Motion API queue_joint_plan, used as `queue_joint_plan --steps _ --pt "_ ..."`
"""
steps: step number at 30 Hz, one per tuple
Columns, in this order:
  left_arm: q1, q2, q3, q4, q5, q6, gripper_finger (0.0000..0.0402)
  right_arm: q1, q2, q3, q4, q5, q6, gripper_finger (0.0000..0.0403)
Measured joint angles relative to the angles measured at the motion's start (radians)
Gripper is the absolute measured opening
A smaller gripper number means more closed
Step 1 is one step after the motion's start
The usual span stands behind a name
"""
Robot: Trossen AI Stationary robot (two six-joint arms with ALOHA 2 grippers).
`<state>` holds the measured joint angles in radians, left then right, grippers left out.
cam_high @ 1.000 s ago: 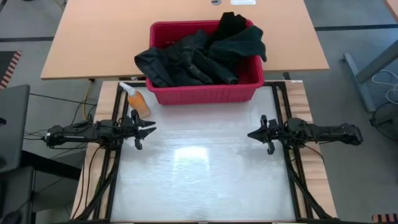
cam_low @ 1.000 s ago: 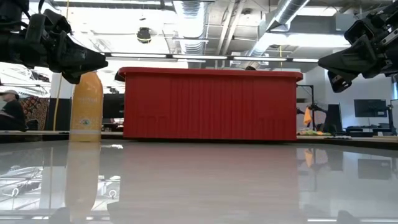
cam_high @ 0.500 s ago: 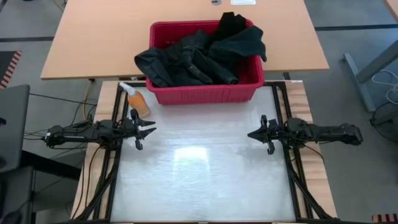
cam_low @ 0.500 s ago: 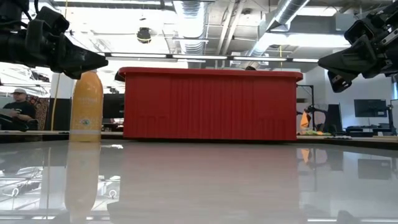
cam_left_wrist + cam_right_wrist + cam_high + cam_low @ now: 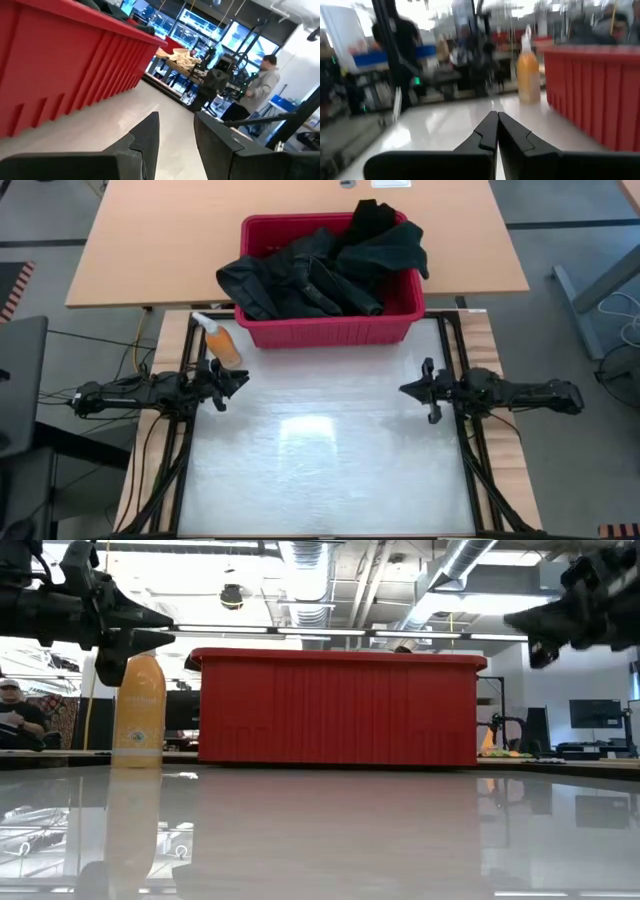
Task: Fold Laundry from Bin
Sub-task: Fold the dark blue jeans
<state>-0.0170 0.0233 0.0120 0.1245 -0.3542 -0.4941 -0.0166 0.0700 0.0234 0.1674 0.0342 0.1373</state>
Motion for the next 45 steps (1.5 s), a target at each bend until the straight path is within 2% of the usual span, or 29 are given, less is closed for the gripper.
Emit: queue_joint_plan --steps 2,5,8,11,13,18,21,25,30,34,37,39,41,45 --pt "0.0 0.011 0.0 0.016 0.008 -0.025 0.0112 -0.001 0.001 0.0 0.062 0.008 -0.024 0.0038" --pt "0.0 0.052 0.0 0.072 0.027 -0.077 0.0112 -0.008 0.0 0.001 0.218 0.077 -0.11 0.0038" --pt "-0.013 0.138 0.0 0.184 0.082 -0.093 0.0112 -0.013 0.002 0.003 0.333 0.131 -0.119 0.0038" --pt "-0.055 0.28 0.0 0.394 0.115 -0.03 0.0112 -0.013 0.016 0.028 0.324 0.312 -0.078 0.0037" --pt "-0.09 0.4 0.002 0.533 0.111 0.035 0.0112 -0.014 0.043 0.049 0.296 0.373 -0.059 0.0034" --pt "-0.135 0.725 0.095 0.664 0.106 0.183 0.0112 -0.028 0.223 0.178 0.241 0.299 -0.033 0.0031" --pt "-0.135 0.898 0.189 0.649 0.118 0.267 0.0112 -0.027 0.385 0.31 0.157 0.294 -0.035 0.0033" --pt "-0.135 1.066 0.307 0.565 0.122 0.413 0.0112 -0.044 0.611 0.517 -0.021 0.368 -0.093 0.005" --pt "-0.134 1.192 0.422 0.426 0.096 0.477 0.0112 -0.136 0.895 0.842 -0.363 0.352 -0.121 0.0088" --pt "-0.134 1.237 0.49 0.392 0.087 0.51 0.0112 -0.214 1.116 1.116 -0.546 0.332 -0.179 0.0139" --pt "-0.134 1.238 0.529 0.328 0.086 0.549 0.0112 -0.271 1.256 1.276 -0.576 0.323 -0.208 0.0184" --pt "-0.133 1.238 0.547 0.311 0.071 0.579 0.0112 -0.318 1.34 1.356 -0.573 0.268 -0.222 0.0213" --pt "-0.135 1.237 0.554 0.302 0.06 0.613 0.0114 -0.365 1.421 1.42 -0.555 0.221 -0.227 0.0239" --pt "-0.149 1.237 0.555 0.281 0.025 0.671 0.0133 -0.443 1.576 1.5 -0.511 0.22 -0.251 0.0269"
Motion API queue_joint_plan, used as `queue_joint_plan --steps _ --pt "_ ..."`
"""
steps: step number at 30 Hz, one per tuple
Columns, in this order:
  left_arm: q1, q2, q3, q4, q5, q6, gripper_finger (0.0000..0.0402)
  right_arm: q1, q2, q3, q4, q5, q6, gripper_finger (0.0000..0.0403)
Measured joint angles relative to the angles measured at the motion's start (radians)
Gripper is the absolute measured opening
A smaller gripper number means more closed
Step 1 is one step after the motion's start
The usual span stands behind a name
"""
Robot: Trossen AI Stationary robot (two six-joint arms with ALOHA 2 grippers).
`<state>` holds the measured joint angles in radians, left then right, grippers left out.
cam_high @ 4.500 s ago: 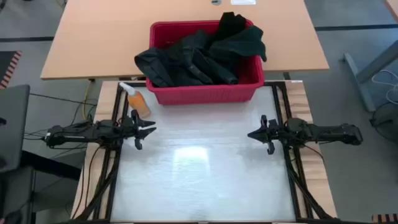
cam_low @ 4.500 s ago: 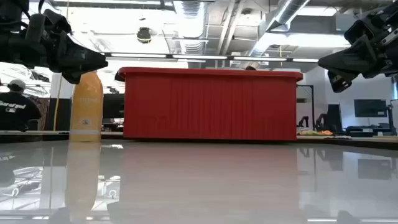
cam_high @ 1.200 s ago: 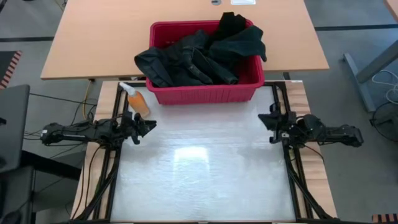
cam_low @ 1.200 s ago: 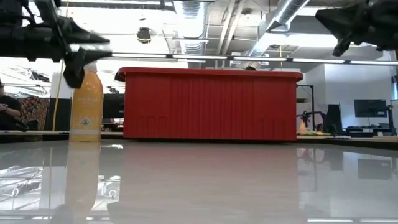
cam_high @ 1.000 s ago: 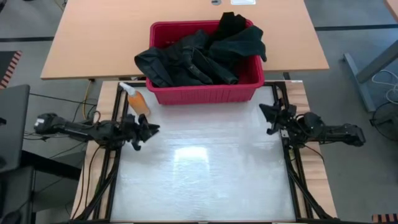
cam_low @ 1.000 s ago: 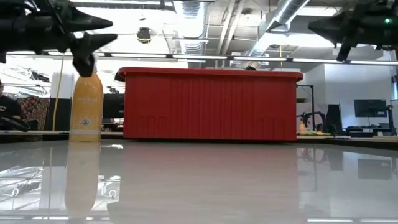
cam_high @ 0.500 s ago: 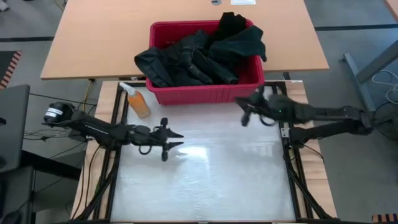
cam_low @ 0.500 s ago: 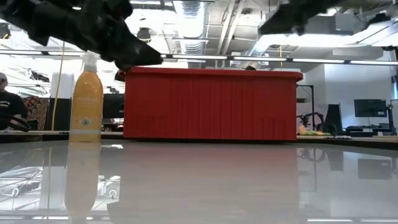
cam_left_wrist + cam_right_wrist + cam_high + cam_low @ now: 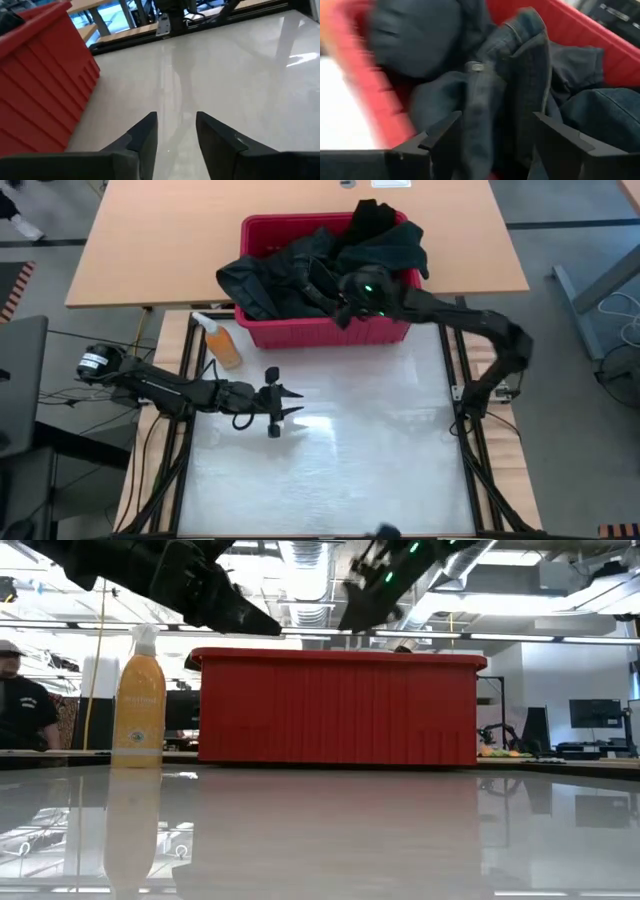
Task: Fold Laundry from Bin
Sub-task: Fold the dark blue jeans
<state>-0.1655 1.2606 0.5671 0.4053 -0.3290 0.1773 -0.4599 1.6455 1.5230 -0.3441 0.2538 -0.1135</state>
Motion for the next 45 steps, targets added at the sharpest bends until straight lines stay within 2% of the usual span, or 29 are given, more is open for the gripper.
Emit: queue_joint_plan --steps 4,10,15,17,20,23,25,26,40,45 --pt "-0.006 -0.015 0.001 -0.043 -0.063 -0.015 0.017 -0.037 0.118 0.056 0.07 -0.017 -0.016 0.0275" --pt "-0.001 -0.033 0.001 -0.102 -0.085 -0.029 0.0222 -0.027 0.242 0.118 0.166 -0.018 -0.079 0.0275" --pt "0.016 -0.033 0.001 -0.132 -0.087 -0.044 0.0239 -0.035 0.304 0.159 0.202 -0.013 -0.071 0.0275" --pt "0.023 -0.033 0.001 -0.142 -0.087 -0.046 0.024 -0.042 0.32 0.17 0.208 0.026 -0.067 0.027" --pt "0.032 -0.033 0.001 -0.145 -0.087 -0.057 0.024 -0.053 0.336 0.171 0.196 0.065 -0.07 0.0225" --pt "0.036 -0.033 0.001 -0.145 -0.087 -0.085 0.024 -0.064 0.341 0.165 0.159 0.068 -0.084 0.0122" --pt "0.035 -0.033 0.001 -0.145 -0.087 -0.095 0.024 -0.064 0.325 0.173 0.152 0.059 -0.108 0.0044" --pt "0.035 -0.033 0.001 -0.145 -0.086 -0.099 0.024 -0.062 0.315 0.184 0.145 0.045 -0.127 0.0028" --pt "0.035 -0.033 0.001 -0.146 -0.086 -0.141 0.024 0.044 -0.021 0.477 0.015 0.027 -0.164 0.0027" --pt "0.035 -0.033 0.001 -0.145 -0.086 -0.141 0.024 0.119 -0.141 0.567 -0.021 -0.069 -0.142 0.0027"
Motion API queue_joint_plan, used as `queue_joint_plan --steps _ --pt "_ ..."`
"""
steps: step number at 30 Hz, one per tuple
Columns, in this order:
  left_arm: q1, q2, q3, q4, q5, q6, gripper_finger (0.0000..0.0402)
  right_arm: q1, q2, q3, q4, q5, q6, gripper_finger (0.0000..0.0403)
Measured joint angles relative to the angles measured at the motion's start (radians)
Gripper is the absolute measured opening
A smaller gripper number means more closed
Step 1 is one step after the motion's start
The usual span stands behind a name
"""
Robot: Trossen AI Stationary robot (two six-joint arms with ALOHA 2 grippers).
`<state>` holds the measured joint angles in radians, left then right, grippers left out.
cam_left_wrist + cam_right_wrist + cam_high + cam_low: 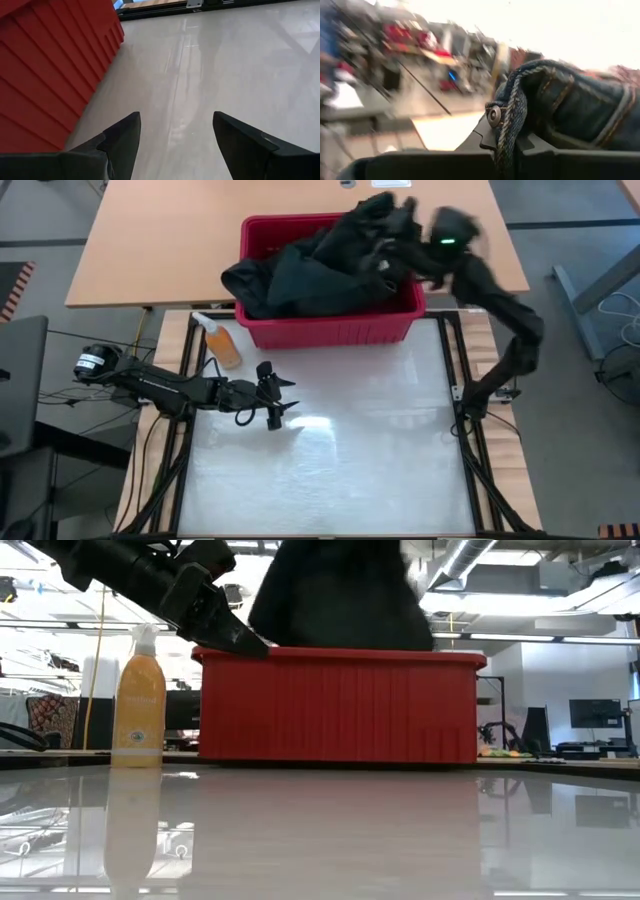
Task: Fold Laundry from Bin
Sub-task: Fold the dark blue jeans
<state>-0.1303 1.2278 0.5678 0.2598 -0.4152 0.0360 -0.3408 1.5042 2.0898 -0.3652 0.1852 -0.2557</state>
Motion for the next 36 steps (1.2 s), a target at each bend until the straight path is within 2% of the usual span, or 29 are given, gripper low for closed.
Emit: queue_joint_plan --steps 6,10,14,19,21,23,28,30,34,36 --pt "0.0 0.0 0.0 0.0 0.011 0.0 0.024 0.17 -0.132 0.053 0.002 -0.124 -0.017 0.0027" --pt "0.0 0.0 0.0 0.001 0.018 0.0 0.024 0.299 -0.218 0.057 -0.002 -0.271 -0.053 0.003" --pt "0.0 0.0 0.0 0.001 0.013 0.0 0.024 0.428 -0.286 0.058 -0.089 -0.356 -0.098 0.0029" --pt "0.001 0.0 0.0 0.001 0.008 0.001 0.024 0.534 -0.316 0.057 -0.425 -0.369 -0.093 0.0029" --pt "0.006 0.0 0.0 0.002 0.001 0.004 0.024 0.551 -0.312 0.025 -0.577 -0.363 -0.083 0.0033" --pt "0.018 0.0 0.0 0.007 -0.003 0.004 0.024 0.559 -0.295 -0.043 -0.654 -0.352 -0.044 0.0035" --pt "0.045 0.0 0.0 0.033 -0.004 -0.01 0.024 0.554 -0.234 -0.289 -0.638 -0.333 0.019 0.0029" --pt "0.049 0.0 0.0 0.034 0.014 -0.025 0.024 0.534 -0.204 -0.377 -0.636 -0.271 0.041 0.0029" --pt "0.048 0.0 0.0 0.103 0.16 -0.026 0.024 0.455 -0.166 -0.517 -0.543 -0.119 0.159 0.0033" --pt "0.047 0.0 0.0 0.181 0.223 -0.05 0.024 0.418 -0.14 -0.596 -0.458 -0.112 0.21 0.0033"
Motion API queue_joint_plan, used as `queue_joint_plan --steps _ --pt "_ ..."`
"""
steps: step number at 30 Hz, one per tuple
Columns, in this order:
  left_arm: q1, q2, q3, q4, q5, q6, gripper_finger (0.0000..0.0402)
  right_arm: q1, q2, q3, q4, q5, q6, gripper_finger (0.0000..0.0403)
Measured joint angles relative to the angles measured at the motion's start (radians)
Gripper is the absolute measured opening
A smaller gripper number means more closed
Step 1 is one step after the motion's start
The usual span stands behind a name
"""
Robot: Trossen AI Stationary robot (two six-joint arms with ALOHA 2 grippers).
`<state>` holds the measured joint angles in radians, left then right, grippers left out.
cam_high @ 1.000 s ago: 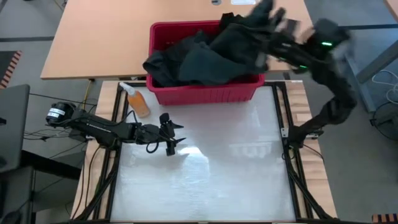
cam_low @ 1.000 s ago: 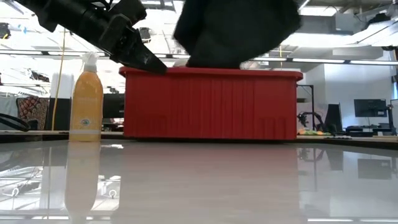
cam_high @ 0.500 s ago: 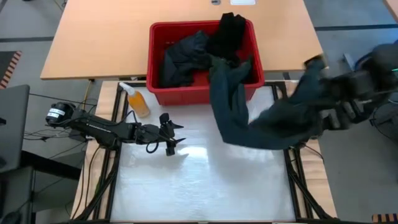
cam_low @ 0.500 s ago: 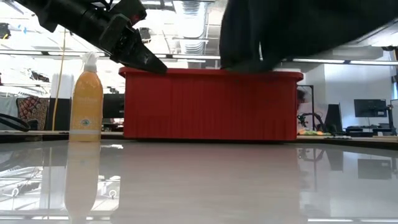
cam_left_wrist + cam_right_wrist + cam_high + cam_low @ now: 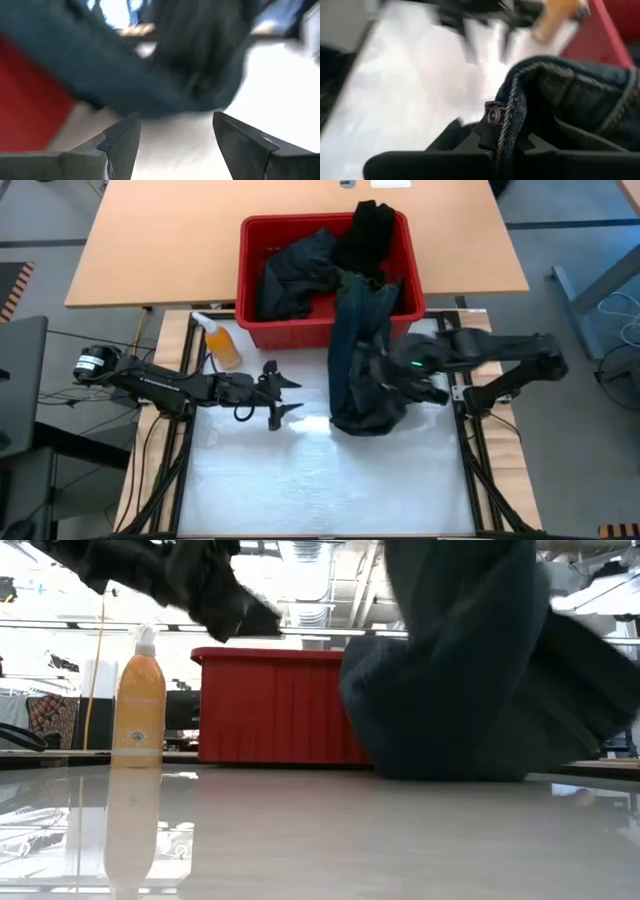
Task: Fold Laundry from Bin
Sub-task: Fold the dark blue jeans
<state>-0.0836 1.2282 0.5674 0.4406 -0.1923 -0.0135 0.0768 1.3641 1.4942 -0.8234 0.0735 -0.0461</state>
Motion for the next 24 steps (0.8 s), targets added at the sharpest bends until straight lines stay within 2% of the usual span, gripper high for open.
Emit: queue_joint_plan --steps 2,5,7,11,14,19,24 --pt "-0.002 0.0 0.0 0.063 0.034 -0.023 0.024 -0.029 0.03 -0.08 0.148 -0.023 0.043 0.0032" --pt "-0.021 0.0 0.0 0.102 0.023 -0.033 0.024 -0.062 0.052 -0.183 0.337 -0.067 0.116 0.0031" --pt "-0.04 0.005 0.0 0.098 -0.026 -0.042 0.024 -0.083 0.069 -0.25 0.475 -0.1 0.174 0.0033" --pt "-0.074 0.071 -0.031 0.122 -0.189 -0.106 0.024 -0.088 0.111 -0.392 0.683 -0.139 0.258 0.0037" --pt "-0.082 0.15 -0.043 0.221 -0.229 -0.142 0.024 -0.064 0.144 -0.457 0.823 -0.151 0.305 0.0037" --pt "-0.083 0.246 -0.047 0.317 -0.181 -0.119 0.024 -0.005 0.213 -0.465 0.817 -0.163 0.277 0.0059" --pt "-0.082 0.24 -0.04 0.321 -0.179 -0.074 0.024 0.037 0.194 -0.398 0.684 -0.212 0.189 0.0121"
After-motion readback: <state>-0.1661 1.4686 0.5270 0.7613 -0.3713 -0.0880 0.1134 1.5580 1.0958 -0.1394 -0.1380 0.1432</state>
